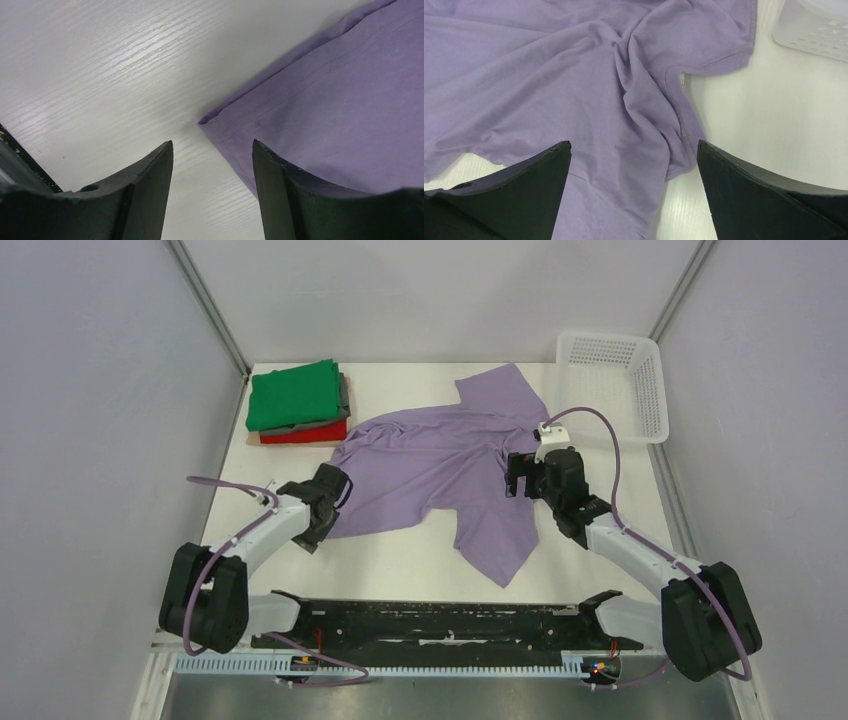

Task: Fold and stack the t-shirts
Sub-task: Flatten out the tshirt

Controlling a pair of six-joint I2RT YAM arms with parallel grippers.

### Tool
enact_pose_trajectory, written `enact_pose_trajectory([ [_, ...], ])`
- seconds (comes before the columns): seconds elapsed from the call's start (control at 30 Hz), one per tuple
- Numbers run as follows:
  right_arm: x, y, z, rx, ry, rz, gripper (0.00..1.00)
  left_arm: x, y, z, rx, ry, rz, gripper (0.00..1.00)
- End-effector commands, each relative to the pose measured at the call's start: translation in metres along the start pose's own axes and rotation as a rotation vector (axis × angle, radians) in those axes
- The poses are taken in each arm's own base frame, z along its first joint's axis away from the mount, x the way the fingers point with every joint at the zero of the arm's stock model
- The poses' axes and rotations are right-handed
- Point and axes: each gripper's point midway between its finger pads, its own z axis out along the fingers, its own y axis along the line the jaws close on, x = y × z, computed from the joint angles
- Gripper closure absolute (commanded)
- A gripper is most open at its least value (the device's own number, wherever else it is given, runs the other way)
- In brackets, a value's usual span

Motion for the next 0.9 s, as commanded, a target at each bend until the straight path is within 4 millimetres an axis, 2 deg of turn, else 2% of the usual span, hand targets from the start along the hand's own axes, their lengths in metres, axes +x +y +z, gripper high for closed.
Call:
enact_pose_trajectory([
  [0.0,-0.014,0.002,0.0,-0.008,-0.04,0.009,0.01,-0.009,-0.016,0.006,0.036,-0.039,-0.118,0.36],
  [0.37,-0.012,0.007,0.005,-0.031,-0.028,0.009,0.01,0.008,-0.01,0.029,-0.018,0.039,-0.12,0.42],
  [0.47,-0.012,0.009,0.007,-0.033,-0.025,0.017,0.01,0.014,-0.009,0.033,-0.032,0.075,-0.119,0.51],
  [0.53,-0.013,0.017,0.009,-0.075,-0.015,0.019,0.01,0.02,-0.014,0.036,-0.017,0.112,-0.106,0.6],
  [0.73,-0.006,0.019,0.016,-0.078,0.02,0.014,0.01,0.024,-0.014,0.039,-0.065,0.136,-0.055,0.98],
  [0.87,-0.009,0.024,0.018,-0.098,0.014,0.008,0.01,0.024,-0.02,0.038,-0.035,0.145,-0.051,0.98],
])
